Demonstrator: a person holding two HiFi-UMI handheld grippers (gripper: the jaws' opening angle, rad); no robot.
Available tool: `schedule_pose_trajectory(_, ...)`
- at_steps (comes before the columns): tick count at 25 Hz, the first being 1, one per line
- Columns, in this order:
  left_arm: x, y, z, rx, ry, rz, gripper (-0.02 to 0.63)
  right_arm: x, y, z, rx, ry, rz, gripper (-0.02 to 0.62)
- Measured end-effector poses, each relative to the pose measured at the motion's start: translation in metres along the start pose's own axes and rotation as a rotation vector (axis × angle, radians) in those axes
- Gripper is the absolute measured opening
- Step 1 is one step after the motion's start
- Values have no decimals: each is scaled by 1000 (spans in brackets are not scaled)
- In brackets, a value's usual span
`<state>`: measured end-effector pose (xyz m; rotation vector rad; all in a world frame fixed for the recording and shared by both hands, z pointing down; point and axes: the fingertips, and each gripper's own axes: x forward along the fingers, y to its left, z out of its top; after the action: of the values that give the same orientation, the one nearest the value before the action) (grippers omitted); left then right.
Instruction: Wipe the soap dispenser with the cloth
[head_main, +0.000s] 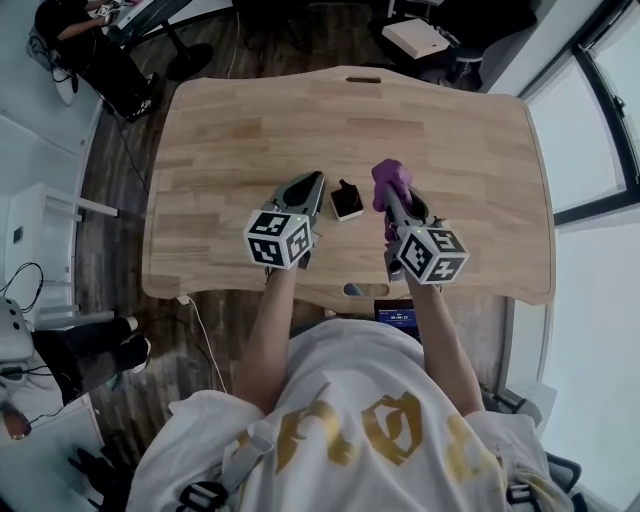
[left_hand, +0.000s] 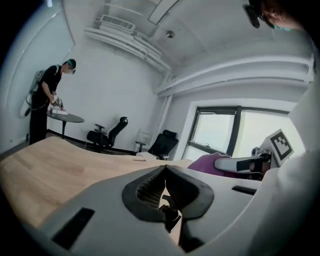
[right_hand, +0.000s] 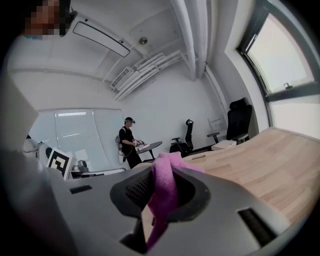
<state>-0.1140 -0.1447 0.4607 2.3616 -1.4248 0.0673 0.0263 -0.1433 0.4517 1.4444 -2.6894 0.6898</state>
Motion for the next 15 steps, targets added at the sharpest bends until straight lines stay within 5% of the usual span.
schedule_pose_trajectory(5, -21, -18, -9, -16, 8, 0, 9, -22, 12, -6, -87, 0, -50, 52)
schedule_pose_trajectory(11, -42, -25, -10, 59, -6, 76, 9, -37, 23, -10, -144, -1, -65, 52)
schedule_pose_trajectory(15, -50, -44, -4, 71, -65, 6, 9, -47, 34, -12, -160, -19, -47, 52)
